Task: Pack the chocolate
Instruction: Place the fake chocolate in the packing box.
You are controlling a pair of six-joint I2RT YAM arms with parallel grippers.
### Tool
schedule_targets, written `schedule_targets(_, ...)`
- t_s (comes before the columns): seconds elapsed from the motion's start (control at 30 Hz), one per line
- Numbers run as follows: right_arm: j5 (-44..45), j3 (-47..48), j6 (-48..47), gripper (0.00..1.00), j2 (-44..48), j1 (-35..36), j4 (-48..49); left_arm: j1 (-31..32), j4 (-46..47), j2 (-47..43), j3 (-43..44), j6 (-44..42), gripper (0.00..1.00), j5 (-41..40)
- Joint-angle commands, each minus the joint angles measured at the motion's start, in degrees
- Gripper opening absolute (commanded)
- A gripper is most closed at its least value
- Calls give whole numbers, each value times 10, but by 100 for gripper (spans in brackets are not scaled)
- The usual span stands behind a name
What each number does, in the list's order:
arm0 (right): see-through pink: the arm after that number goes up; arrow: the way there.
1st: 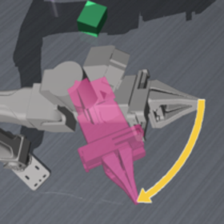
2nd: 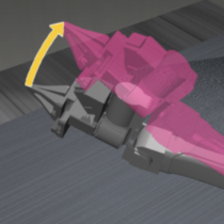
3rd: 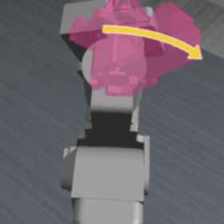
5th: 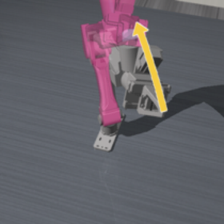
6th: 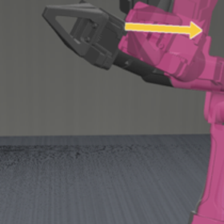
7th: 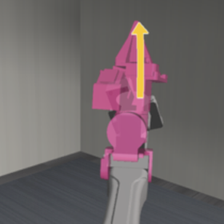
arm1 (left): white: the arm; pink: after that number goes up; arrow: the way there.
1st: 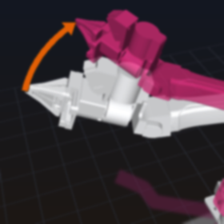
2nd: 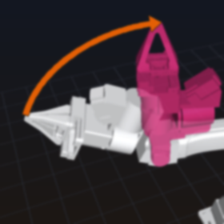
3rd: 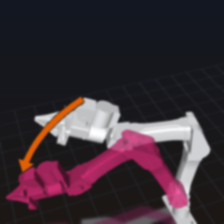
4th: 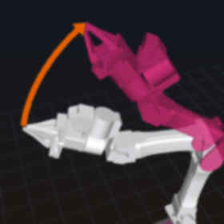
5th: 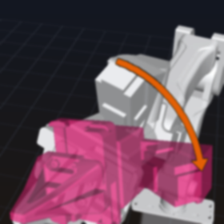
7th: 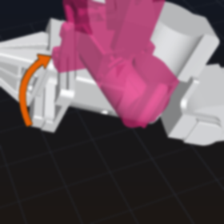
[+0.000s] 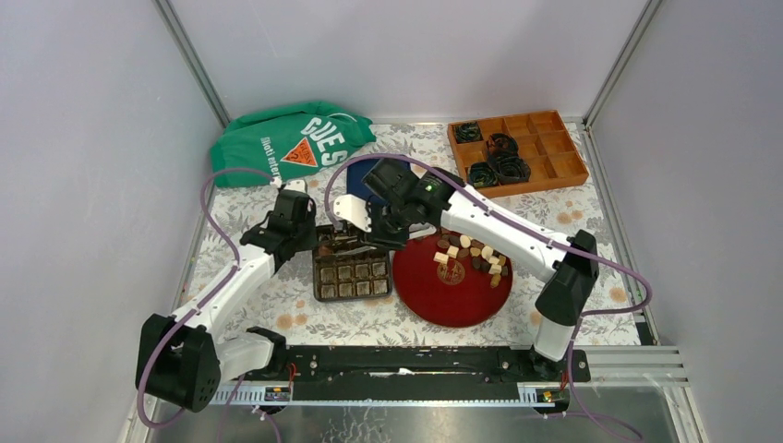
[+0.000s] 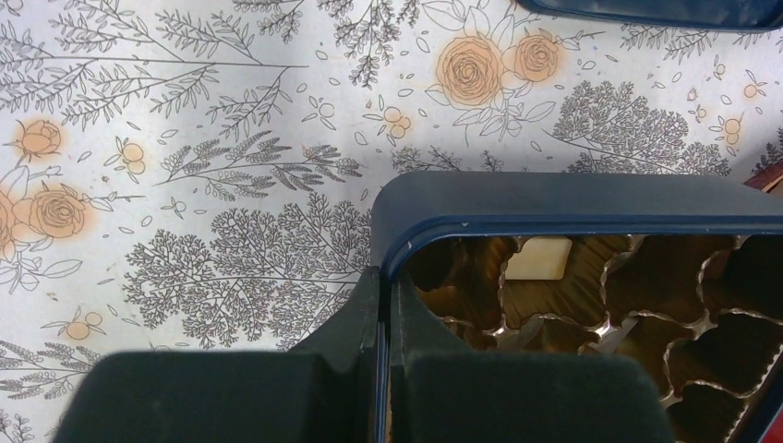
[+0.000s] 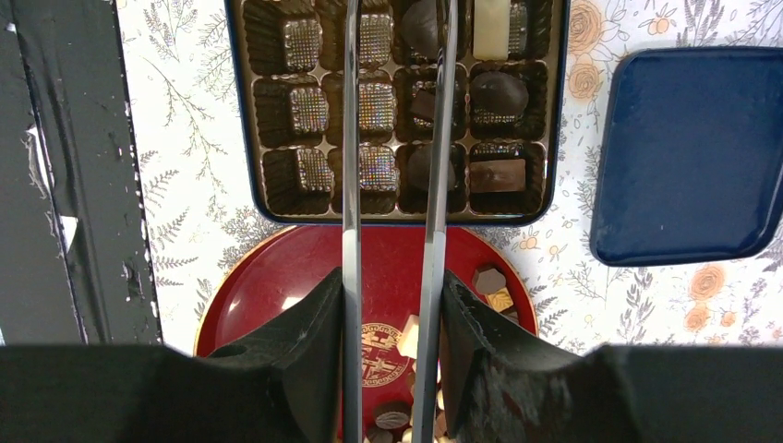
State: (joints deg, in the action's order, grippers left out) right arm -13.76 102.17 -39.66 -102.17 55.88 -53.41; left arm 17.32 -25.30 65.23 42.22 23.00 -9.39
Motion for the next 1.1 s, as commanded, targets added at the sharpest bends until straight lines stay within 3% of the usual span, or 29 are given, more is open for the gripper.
schedule_targets(0.0,1,32,20,4,-10,3,17,-15,21,-2,27,34,0,39)
schedule_targets(0.57,-4,49,51,8,-50,5,26,-21,22,6,24,40,0,56)
schedule_targets(0.73,5,54,56,23,-59,5,26,-21,22,6,23,40,0,56)
schedule_targets(1.07,17,51,63,43,-56,6,29,-23,19,10,26,38,0,49)
